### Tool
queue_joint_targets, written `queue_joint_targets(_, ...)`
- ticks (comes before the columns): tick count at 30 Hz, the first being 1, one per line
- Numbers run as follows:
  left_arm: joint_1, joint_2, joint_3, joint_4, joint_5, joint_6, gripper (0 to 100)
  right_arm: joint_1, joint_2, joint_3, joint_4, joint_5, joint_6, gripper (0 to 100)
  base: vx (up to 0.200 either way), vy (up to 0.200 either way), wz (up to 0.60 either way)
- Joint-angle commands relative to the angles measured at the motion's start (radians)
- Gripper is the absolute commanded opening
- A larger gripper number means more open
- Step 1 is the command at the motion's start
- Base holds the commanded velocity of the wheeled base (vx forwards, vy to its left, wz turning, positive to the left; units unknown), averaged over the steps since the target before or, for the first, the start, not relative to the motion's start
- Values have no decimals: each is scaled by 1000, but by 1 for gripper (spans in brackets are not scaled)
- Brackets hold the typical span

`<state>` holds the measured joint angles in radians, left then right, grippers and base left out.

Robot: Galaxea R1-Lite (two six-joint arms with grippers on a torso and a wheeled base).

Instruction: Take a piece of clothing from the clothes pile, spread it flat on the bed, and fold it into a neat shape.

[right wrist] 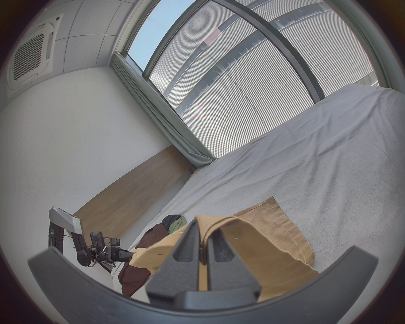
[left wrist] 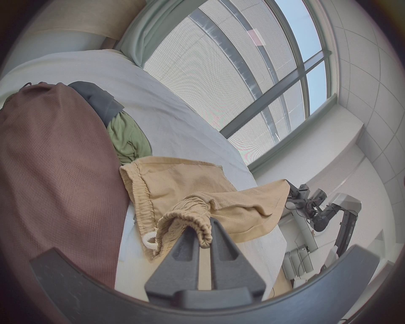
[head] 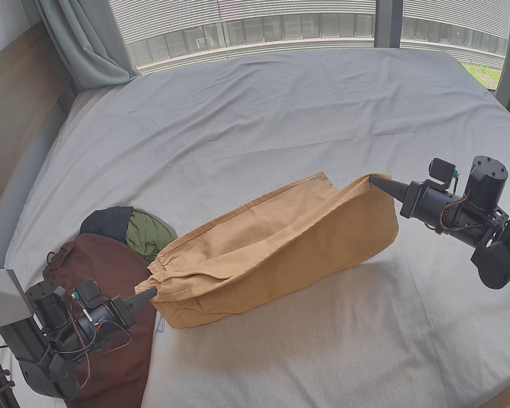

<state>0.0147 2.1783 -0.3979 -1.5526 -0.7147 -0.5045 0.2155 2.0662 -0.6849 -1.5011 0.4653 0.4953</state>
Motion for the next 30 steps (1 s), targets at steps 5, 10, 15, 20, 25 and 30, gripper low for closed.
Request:
queue_joint_targets(5, -9, 21, -47, 0, 40, -14, 0, -1, 55, -90, 16, 1, 2, 0, 0, 0, 0)
queue_joint_targets(10, -12, 31, -70, -1, 81, -51, 0, -4, 91, -143, 38, 1, 2, 0, 0, 0, 0)
queue_joint_targets(15, -16, 38, -91, -1, 100, -59, 0, -13, 115, -202, 59, 1, 2, 0, 0, 0, 0)
queue_joint_targets(20, -22, 55, -101, -1, 110, -69, 0, -21, 154, -265, 93, 1, 2, 0, 0, 0, 0)
queue_joint_targets(25, -38, 77, -134, -1, 155, -74, 0, -24, 192, -328, 94, 1, 3, 0, 0, 0, 0)
queue_joint_targets(30, -53, 94, -187, -1, 212, -112, 0, -30, 218, -377, 128, 1, 3, 0, 0, 0, 0)
